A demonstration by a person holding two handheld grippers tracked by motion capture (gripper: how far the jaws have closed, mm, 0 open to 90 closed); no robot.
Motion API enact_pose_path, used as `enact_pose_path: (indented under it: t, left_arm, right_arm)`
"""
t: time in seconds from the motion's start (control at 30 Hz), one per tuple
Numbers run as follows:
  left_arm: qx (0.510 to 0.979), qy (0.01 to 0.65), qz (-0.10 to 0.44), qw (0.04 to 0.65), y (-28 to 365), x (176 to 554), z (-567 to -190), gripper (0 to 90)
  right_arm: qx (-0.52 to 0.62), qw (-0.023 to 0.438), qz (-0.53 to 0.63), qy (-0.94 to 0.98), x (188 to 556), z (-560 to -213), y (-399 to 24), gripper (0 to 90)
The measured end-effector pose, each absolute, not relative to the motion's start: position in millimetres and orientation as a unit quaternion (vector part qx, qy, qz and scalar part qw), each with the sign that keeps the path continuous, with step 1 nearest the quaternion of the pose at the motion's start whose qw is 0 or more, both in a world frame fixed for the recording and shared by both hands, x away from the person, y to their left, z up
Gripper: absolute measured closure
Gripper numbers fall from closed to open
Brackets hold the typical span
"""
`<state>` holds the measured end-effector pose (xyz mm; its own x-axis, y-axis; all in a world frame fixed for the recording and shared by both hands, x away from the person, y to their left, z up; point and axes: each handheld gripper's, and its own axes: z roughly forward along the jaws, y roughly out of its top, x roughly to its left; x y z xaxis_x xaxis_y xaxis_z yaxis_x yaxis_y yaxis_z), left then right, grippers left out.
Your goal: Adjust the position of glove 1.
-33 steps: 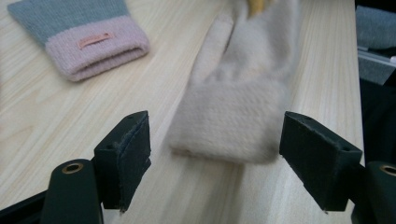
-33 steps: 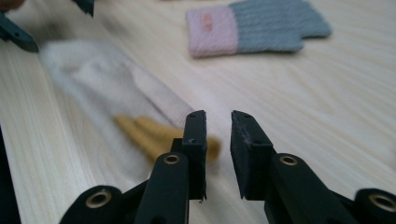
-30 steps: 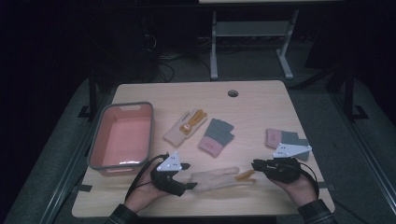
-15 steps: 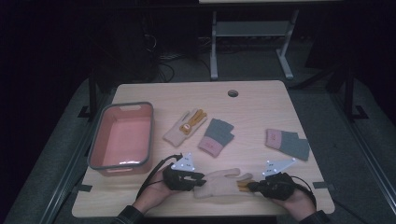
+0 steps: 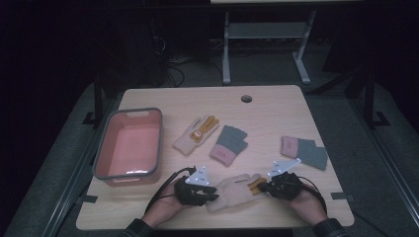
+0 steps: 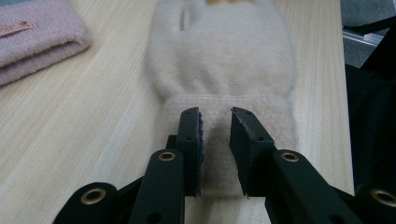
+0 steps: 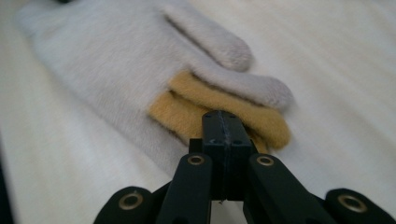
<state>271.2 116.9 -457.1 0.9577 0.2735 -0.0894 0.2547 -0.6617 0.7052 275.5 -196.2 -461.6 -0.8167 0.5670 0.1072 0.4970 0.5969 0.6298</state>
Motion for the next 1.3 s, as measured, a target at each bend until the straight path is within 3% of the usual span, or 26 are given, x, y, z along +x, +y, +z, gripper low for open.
enact_pose_path:
  t: [0.27, 0.5, 0.63, 0.67, 0.73, 0.8, 0.83, 0.97, 1.3]
  left_arm:
    - [0.91, 0.144, 0.014, 0.388, 115.7, 268.6, -457.5, 75.5]
    - [0.905, 0.157, 0.007, 0.395, 118.4, 270.8, -455.5, 78.6]
    - [0.906, 0.161, 0.013, 0.392, 121.1, 273.2, -451.9, 73.4]
    - [0.903, 0.171, 0.014, 0.394, 122.6, 274.9, -450.3, 68.3]
    - [0.903, 0.172, 0.018, 0.392, 123.9, 276.6, -449.1, 62.3]
    - [0.899, 0.189, 0.023, 0.395, 127.3, 281.1, -447.5, 57.7]
    - [0.899, 0.189, 0.023, 0.395, 127.3, 281.1, -447.5, 55.2]
    - [0.896, 0.21, 0.041, 0.39, 132.1, 286.6, -446.9, 47.6]
    - [0.888, 0.252, 0.067, 0.378, 134.4, 302.8, -445.4, 32.2]
  right_arm:
    - [0.309, 0.089, 0.332, 0.886, 312.5, -462.9, -180.9, 90.0]
    - [0.312, 0.089, 0.345, 0.881, 319.3, -462.6, -178.0, 88.2]
    - [0.32, 0.099, 0.362, 0.87, 316.8, -457.1, -186.2, 79.9]
    - [0.331, 0.108, 0.37, 0.861, 314.8, -454.1, -193.2, 72.0]
    - [0.334, 0.112, 0.373, 0.859, 314.2, -453.6, -196.2, 69.0]
    - [0.349, 0.116, 0.371, 0.853, 311.7, -454.7, -208.7, 57.7]
    - [0.349, 0.116, 0.371, 0.853, 311.7, -454.7, -208.7, 57.7]
    - [0.366, 0.125, 0.373, 0.843, 305.5, -459.3, -224.1, 42.1]
    - [0.396, 0.149, 0.345, 0.838, 287.1, -474.0, -244.4, 24.1]
